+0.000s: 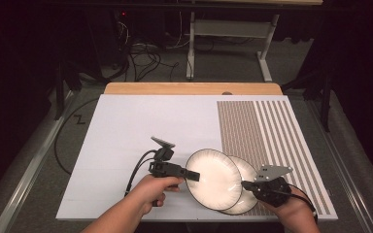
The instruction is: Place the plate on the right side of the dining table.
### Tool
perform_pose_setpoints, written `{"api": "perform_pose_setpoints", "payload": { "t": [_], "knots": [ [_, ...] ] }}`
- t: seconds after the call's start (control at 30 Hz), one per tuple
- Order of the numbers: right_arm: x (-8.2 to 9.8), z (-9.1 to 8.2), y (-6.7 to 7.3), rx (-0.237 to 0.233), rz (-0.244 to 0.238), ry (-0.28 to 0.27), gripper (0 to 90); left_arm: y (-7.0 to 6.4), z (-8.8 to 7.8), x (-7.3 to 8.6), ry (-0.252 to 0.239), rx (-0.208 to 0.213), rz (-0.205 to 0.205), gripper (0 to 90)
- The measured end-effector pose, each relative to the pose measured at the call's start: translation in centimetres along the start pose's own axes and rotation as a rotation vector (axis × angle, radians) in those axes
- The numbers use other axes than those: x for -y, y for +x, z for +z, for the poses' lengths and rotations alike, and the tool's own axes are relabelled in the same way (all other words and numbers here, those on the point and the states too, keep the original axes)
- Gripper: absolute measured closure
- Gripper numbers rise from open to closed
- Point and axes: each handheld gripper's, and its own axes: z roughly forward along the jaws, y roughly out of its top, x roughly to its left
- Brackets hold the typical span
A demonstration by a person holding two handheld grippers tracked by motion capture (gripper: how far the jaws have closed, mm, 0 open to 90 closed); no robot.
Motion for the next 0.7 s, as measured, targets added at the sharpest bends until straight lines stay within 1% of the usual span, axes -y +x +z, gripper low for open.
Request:
{"api": "perform_pose_setpoints", "payload": {
  "t": [0.07,0.17,0.27,0.33,0.4,0.5,0.7],
  "knots": [
    [0.0,0.0,0.0,0.001,-0.001,0.0,90.0,-0.1,0.1,0.0,0.003,-0.001,0.002,59.5],
    [0.0,0.0,0.0,0.003,-0.003,0.0,90.0,-0.2,0.1,-0.1,0.012,-0.016,0.006,62.9],
    [0.0,0.0,0.1,0.007,-0.005,0.003,90.0,-0.4,0.3,-0.2,0.025,-0.024,0.007,64.3],
    [0.0,0.0,0.1,0.007,-0.008,0.003,90.0,-0.7,0.4,-0.3,0.035,-0.044,0.017,64.5],
    [0.0,0.0,0.1,0.007,-0.009,0.003,90.0,-0.7,0.3,-0.4,0.043,-0.053,0.019,65.6],
    [0.0,0.0,0.1,0.01,-0.006,0.005,90.0,-0.9,0.4,-0.5,0.044,-0.075,0.025,66.8],
    [0.0,0.0,0.1,0.015,-0.005,0.003,90.0,-1.1,0.5,-0.4,0.038,-0.104,0.019,69.1]
  ]
}}
